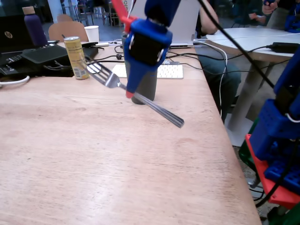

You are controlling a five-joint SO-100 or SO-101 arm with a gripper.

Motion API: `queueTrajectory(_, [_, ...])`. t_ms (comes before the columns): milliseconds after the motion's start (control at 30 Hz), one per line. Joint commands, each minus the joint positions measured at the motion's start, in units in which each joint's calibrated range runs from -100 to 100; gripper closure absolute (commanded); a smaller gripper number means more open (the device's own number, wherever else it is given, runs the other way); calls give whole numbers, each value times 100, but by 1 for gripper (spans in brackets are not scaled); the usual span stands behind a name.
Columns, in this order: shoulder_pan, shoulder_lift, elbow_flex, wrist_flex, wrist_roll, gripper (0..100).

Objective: Grab the fork and place it in gray glass

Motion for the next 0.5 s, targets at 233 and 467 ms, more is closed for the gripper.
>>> queueTrajectory(233, [-13, -830, -2061, -140, 5, 100])
queueTrajectory(467, [156, -907, -3156, -148, 15, 100])
